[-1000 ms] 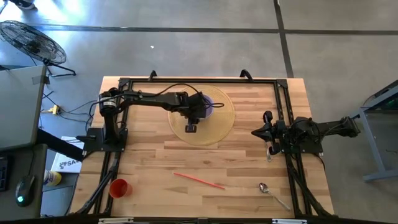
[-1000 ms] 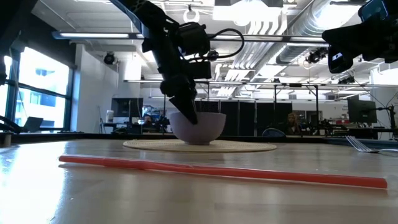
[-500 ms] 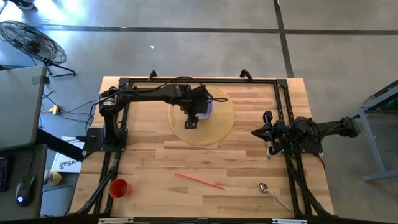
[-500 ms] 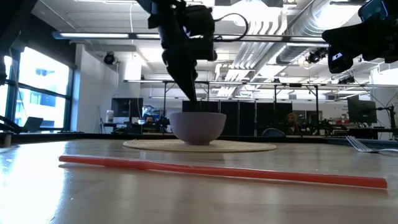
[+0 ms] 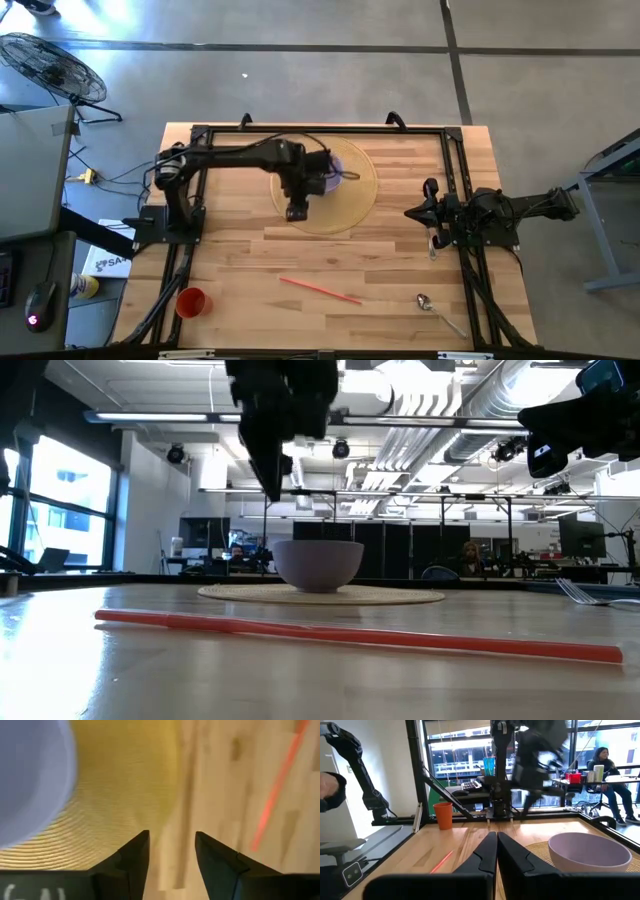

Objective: Pick & Place Utensil
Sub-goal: Put the orange cup to the right side of the bowl on the table placemat

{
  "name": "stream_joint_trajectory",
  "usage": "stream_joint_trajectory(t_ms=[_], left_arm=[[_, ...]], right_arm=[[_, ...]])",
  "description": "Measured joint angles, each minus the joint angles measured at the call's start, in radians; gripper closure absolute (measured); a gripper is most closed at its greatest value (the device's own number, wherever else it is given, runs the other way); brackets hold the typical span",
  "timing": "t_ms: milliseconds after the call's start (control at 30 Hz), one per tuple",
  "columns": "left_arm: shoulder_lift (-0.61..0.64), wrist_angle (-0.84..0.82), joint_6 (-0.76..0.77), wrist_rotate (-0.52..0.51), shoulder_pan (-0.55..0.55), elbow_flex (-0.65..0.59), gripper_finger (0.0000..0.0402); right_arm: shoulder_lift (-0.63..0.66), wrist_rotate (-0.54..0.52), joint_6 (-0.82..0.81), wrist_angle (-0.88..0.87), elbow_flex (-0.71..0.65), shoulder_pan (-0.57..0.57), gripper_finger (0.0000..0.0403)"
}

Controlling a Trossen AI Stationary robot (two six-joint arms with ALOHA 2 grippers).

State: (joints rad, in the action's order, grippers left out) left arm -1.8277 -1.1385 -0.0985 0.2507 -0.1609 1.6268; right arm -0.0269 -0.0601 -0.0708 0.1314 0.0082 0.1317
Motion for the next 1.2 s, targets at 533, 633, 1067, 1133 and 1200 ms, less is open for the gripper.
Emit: stream_joint_trajectory(t_ms=[533,633,1067,1133,1200], left_arm=[[0.218,-0.037,0.104,-0.209,0.503,-0.11,0.0259],[0.279,-0.014,0.128,-0.241,0.566,-0.187,0.0259],[0.502,0.029,0.636,-0.151,0.764,-0.38,0.0259],[0.504,0.028,0.719,-0.102,0.812,-0.38,0.026],[0.503,0.005,0.813,-0.08,0.867,-0.38,0.026]], right_arm=[[0.0,0.0,0.0,0.0,0.0,0.0,0.0398],[0.0,0.0,0.0,0.0,0.0,0.0,0.04],[0.0,0.0,0.0,-0.011,0.0,0.0,0.0396],[0.0,0.0,0.0,-0.015,0.0,0.0,0.0396],[0.0,0.0,0.0,-0.014,0.0,0.0,0.0396]])
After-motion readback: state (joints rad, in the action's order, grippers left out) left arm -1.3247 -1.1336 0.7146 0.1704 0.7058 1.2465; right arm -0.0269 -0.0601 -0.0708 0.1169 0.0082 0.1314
